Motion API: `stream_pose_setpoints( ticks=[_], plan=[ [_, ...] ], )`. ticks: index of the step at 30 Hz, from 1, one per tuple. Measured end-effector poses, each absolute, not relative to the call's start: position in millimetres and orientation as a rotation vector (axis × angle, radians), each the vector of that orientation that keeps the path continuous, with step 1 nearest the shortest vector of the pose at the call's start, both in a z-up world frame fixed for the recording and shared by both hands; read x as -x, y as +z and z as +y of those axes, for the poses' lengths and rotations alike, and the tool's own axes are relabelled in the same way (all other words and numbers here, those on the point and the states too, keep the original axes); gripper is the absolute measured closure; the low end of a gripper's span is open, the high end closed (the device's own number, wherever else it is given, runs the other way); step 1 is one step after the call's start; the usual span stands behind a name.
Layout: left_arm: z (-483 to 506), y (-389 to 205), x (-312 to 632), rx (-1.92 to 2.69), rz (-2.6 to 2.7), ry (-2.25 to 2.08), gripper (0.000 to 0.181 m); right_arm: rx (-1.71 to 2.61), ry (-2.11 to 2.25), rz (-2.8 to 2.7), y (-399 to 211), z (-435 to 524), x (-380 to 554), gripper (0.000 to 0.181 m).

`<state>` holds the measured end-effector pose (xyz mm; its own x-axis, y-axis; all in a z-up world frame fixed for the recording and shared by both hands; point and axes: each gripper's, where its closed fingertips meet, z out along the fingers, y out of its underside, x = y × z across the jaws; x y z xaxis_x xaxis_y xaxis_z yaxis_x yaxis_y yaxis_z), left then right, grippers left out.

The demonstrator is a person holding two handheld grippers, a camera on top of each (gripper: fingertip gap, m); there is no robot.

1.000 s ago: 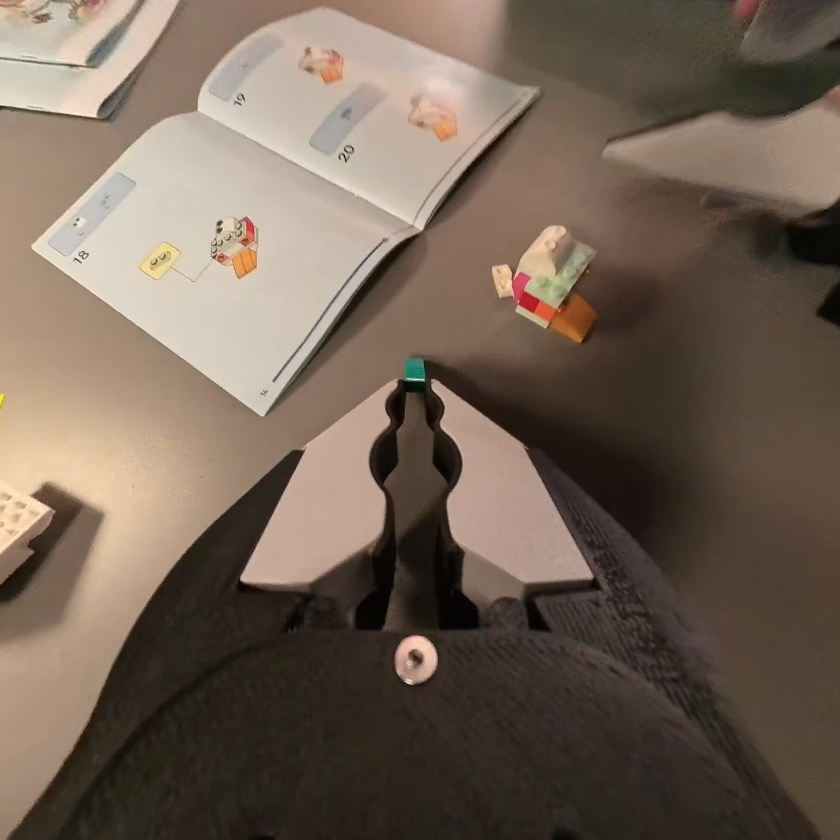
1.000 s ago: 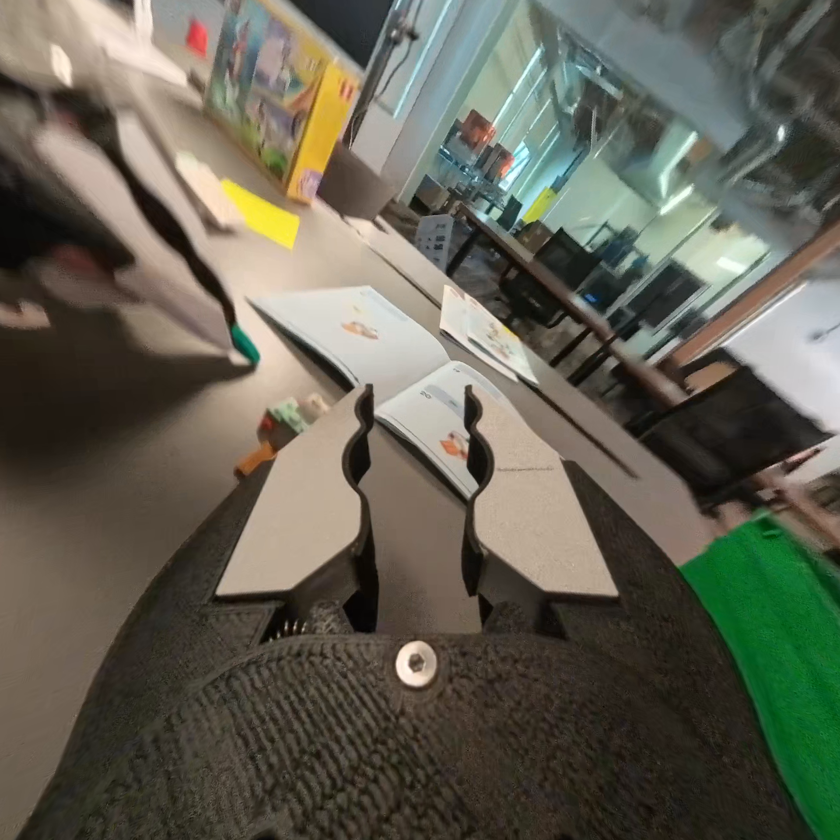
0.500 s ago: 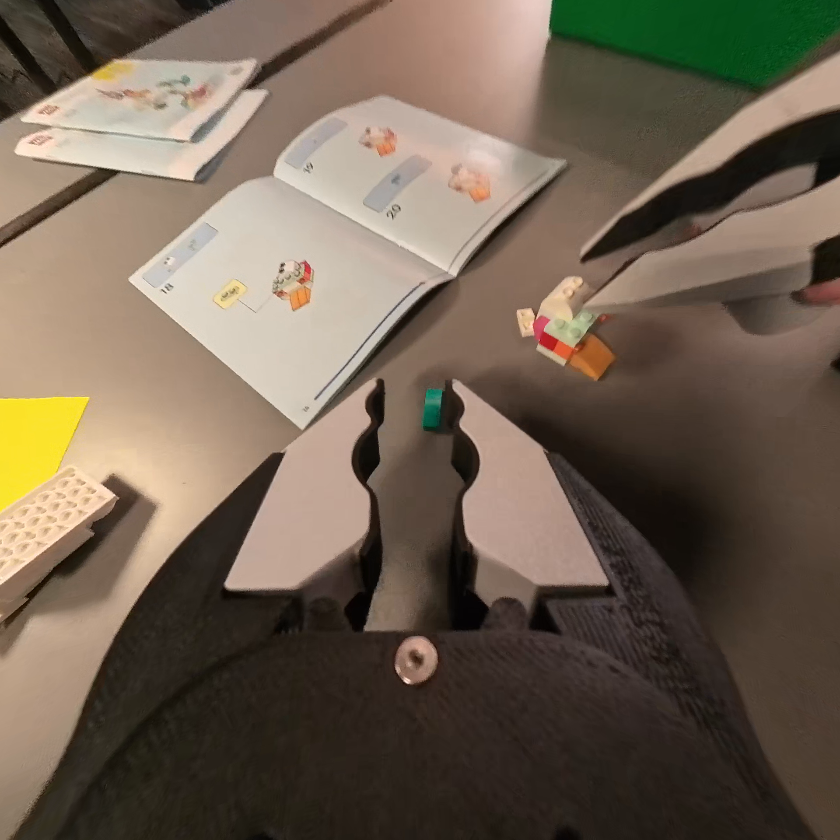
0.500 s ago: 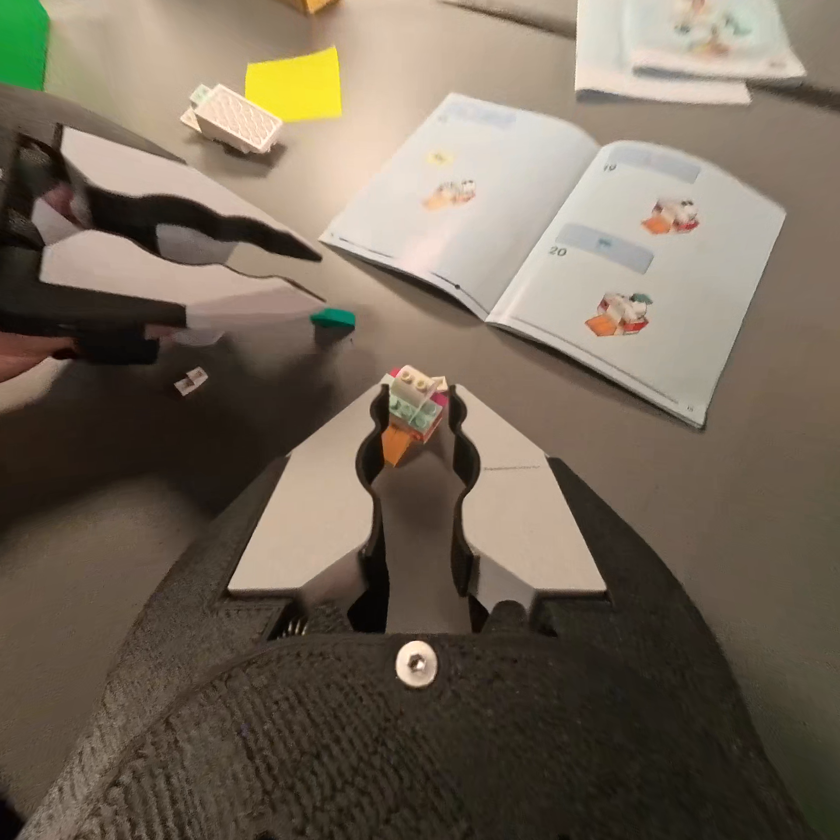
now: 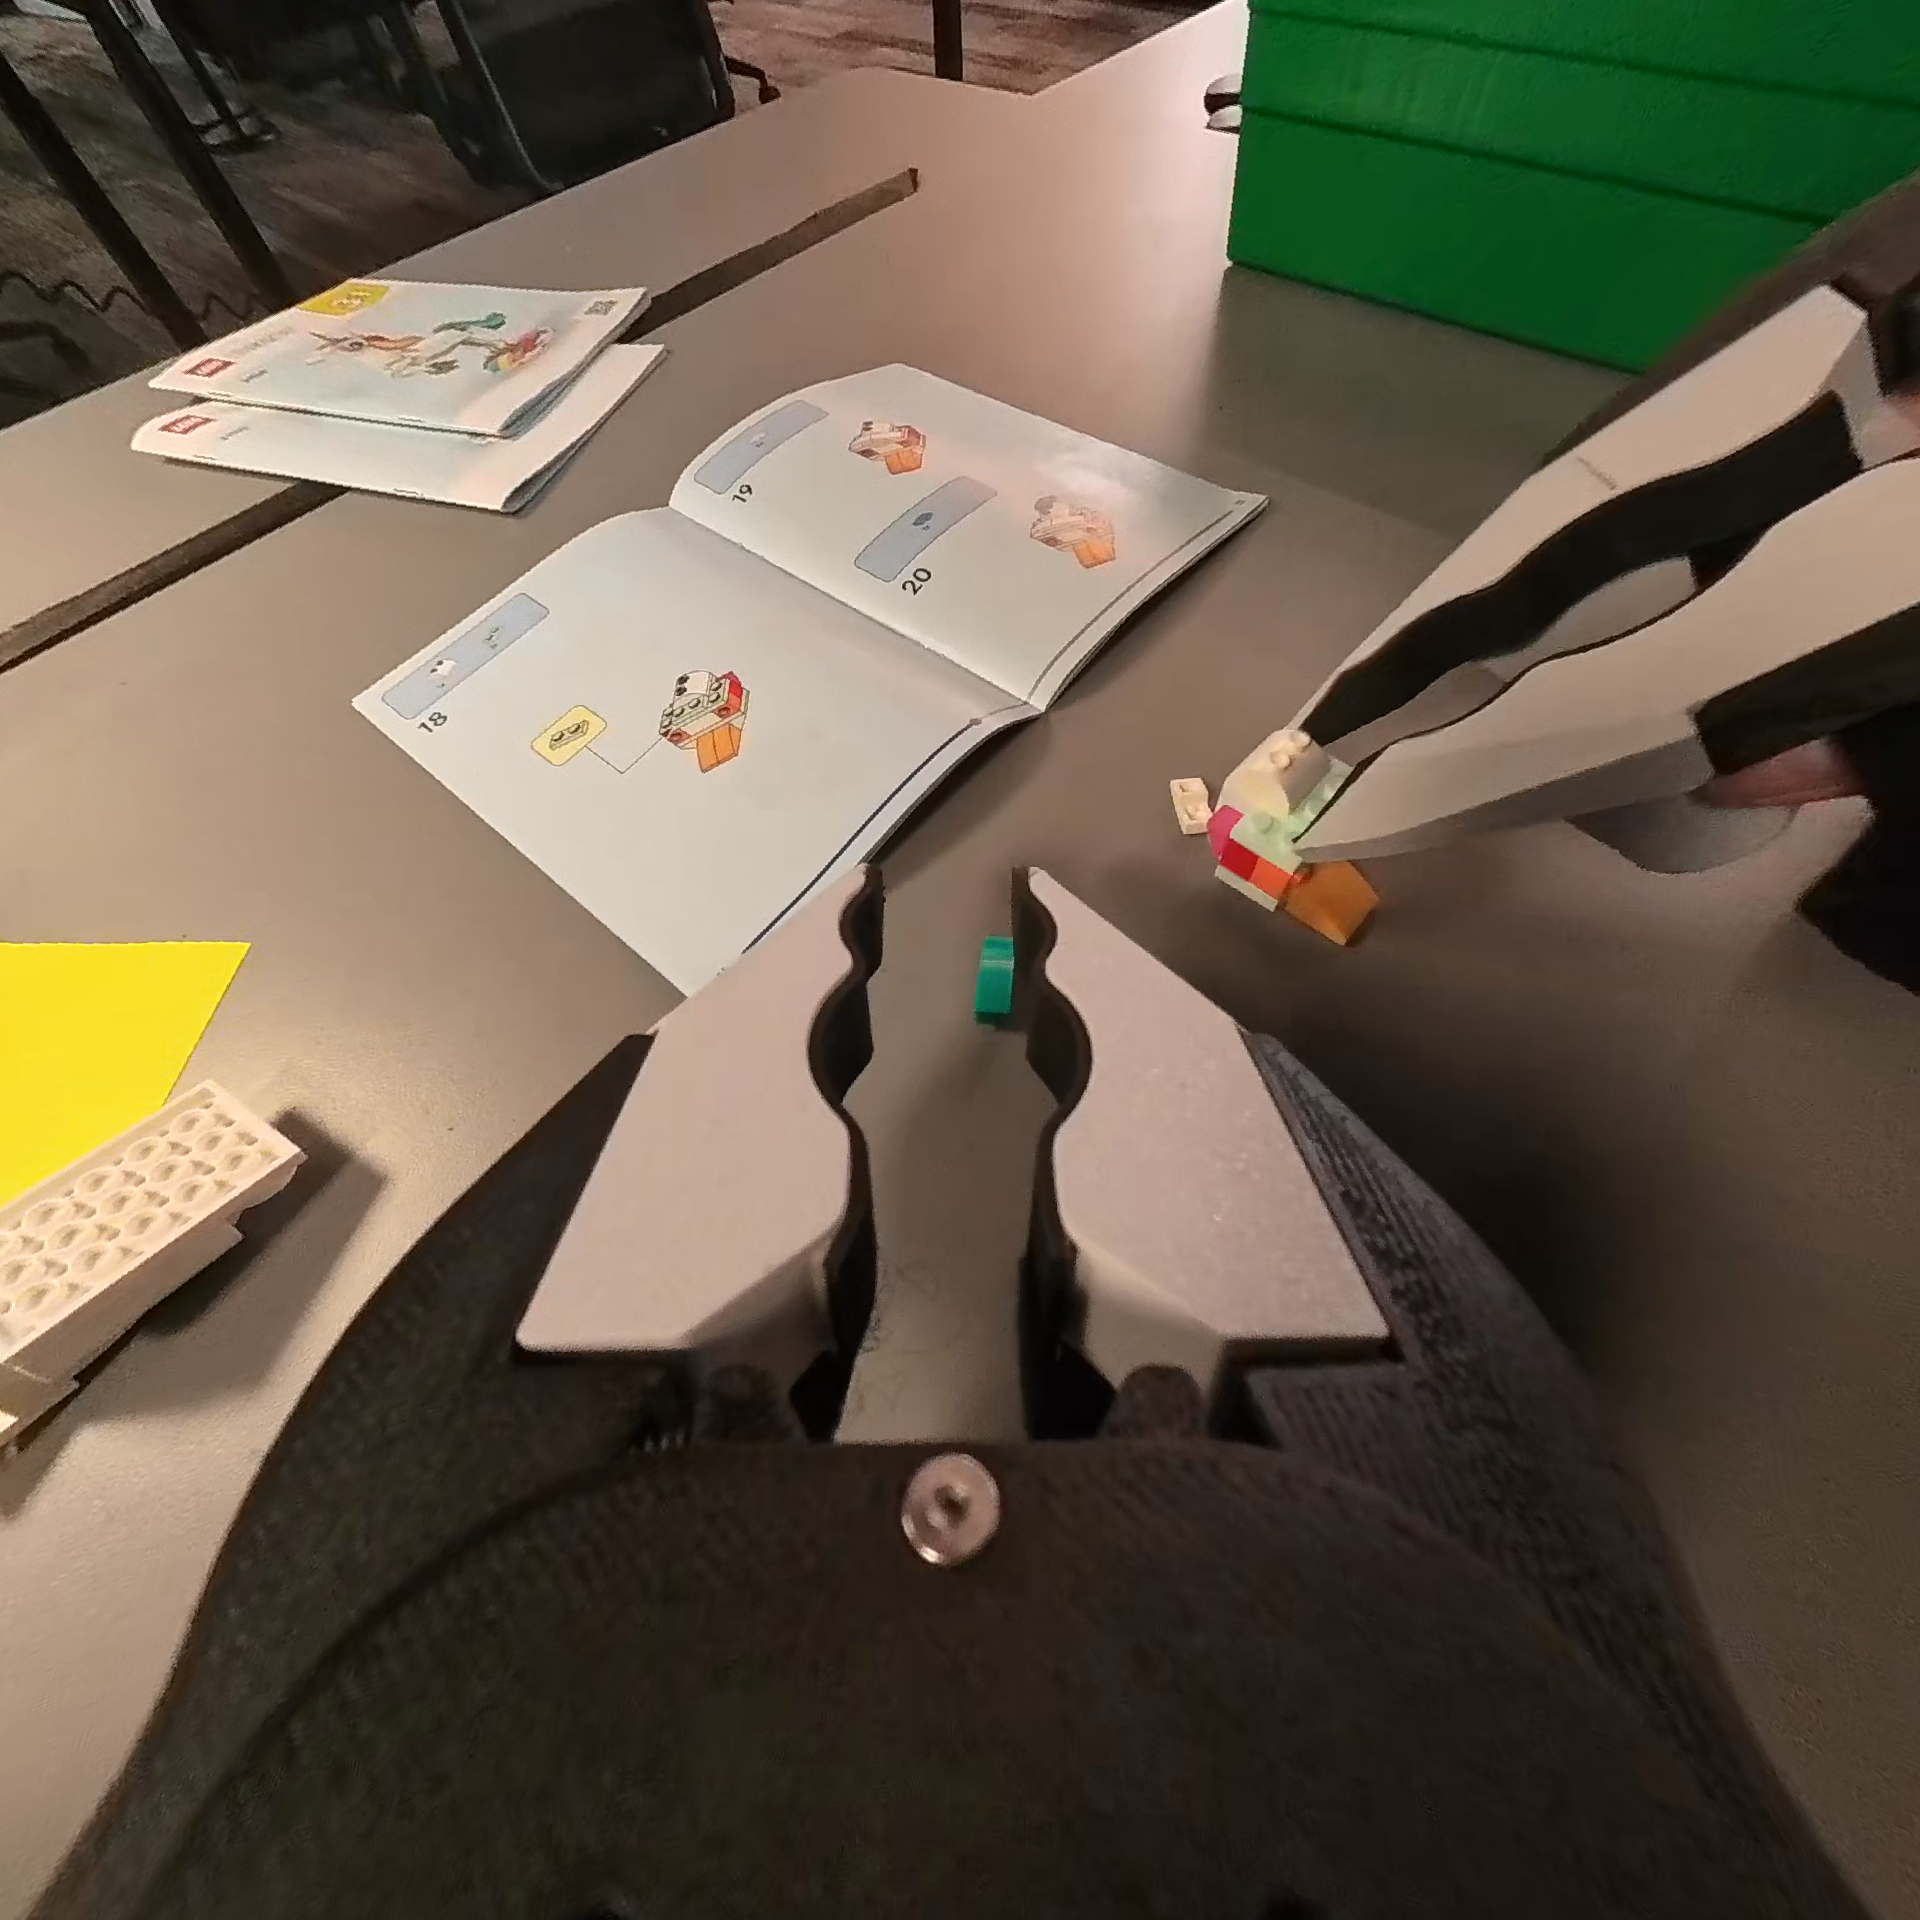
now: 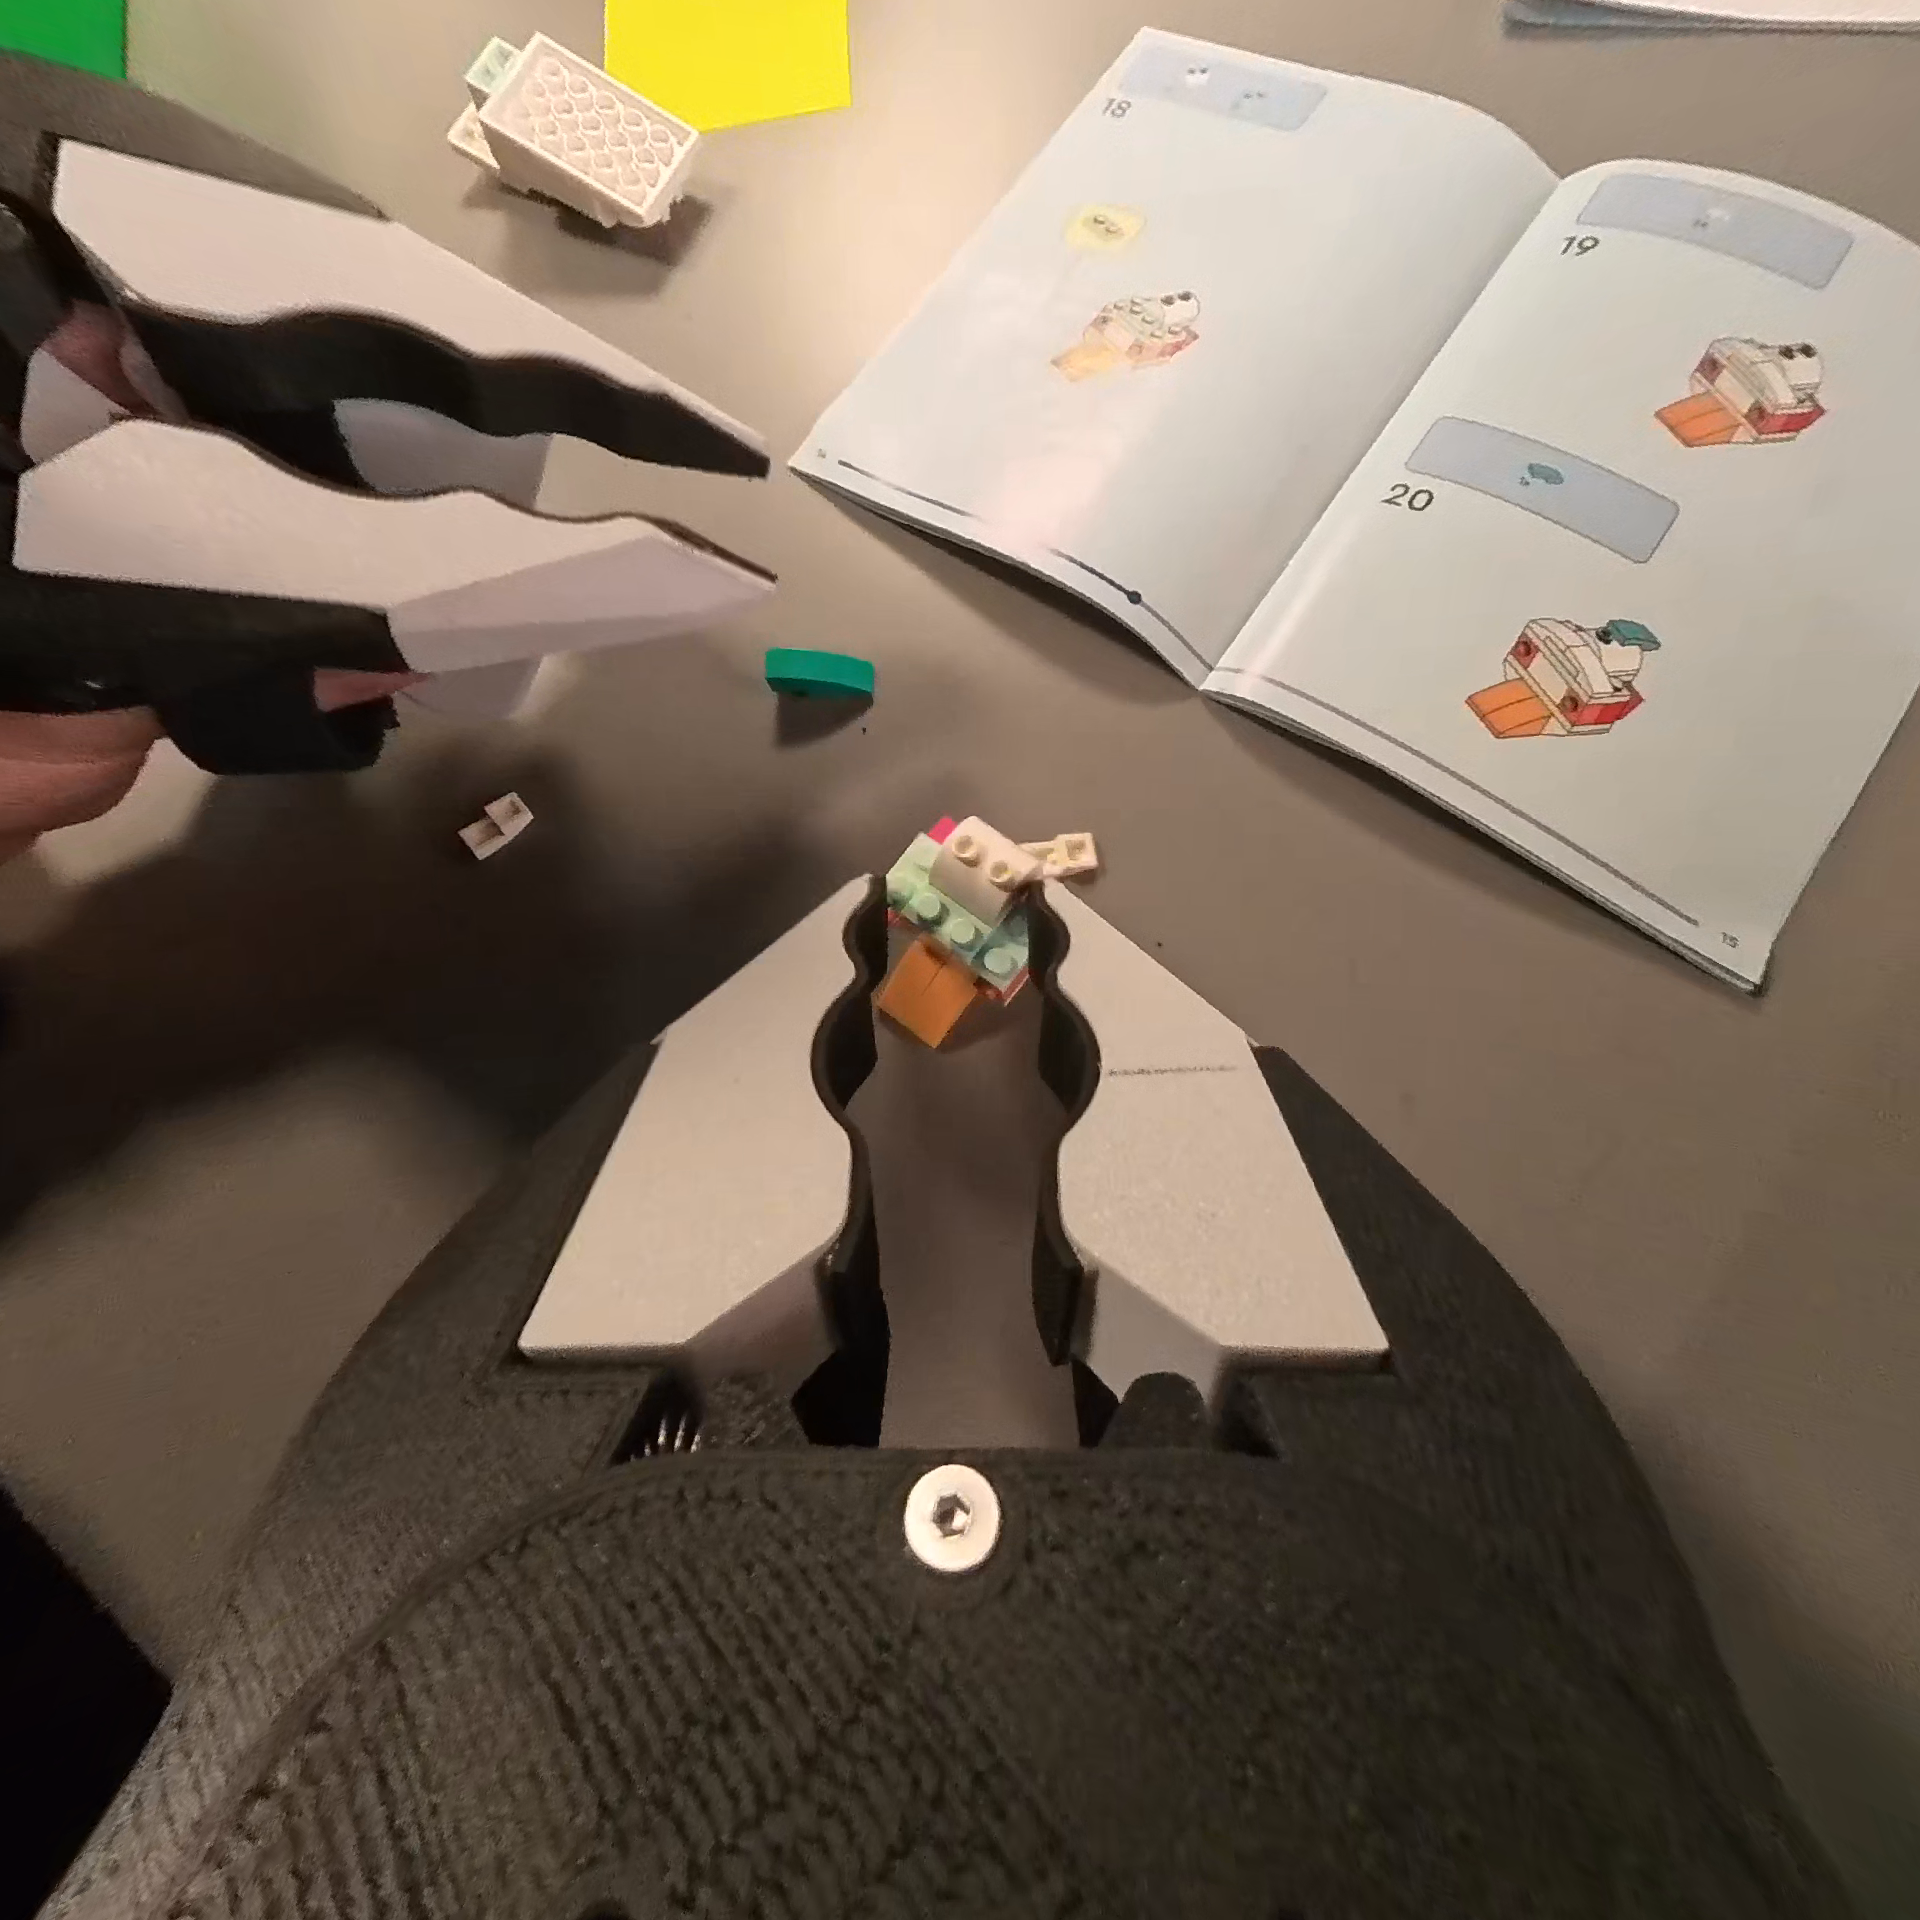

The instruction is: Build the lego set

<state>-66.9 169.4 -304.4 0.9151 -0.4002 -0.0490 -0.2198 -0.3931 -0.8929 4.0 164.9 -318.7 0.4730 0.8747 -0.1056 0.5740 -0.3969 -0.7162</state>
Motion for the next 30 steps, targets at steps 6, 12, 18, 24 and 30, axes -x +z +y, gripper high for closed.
stream_pose_setpoints(
  ticks=[6, 12, 18, 24, 30],
  plan=[
    [168, -306, 62, 1.992, 0.467, -0.218, 0.157, 2.121, 0.718, -1.229, -317, 164, 5, 0.155],
    [168, -302, 62, 1.976, 0.488, -0.209, 0.159, 2.092, 0.665, -1.327, -319, 162, 11, 0.161],
    [154, -279, 35, 1.807, 0.651, -0.374, 0.142, 1.823, 0.893, -1.338, -280, 152, 15, 0.165],
    [109, -262, -6, 1.653, 0.873, -0.809, 0.121, 1.381, 1.208, -1.446, -236, 102, -10, 0.166],
    [84, -259, -32, 1.578, 0.954, -1.020, 0.120, 1.229, 1.317, -1.430, -224, 76, -22, 0.166]
  ],
)
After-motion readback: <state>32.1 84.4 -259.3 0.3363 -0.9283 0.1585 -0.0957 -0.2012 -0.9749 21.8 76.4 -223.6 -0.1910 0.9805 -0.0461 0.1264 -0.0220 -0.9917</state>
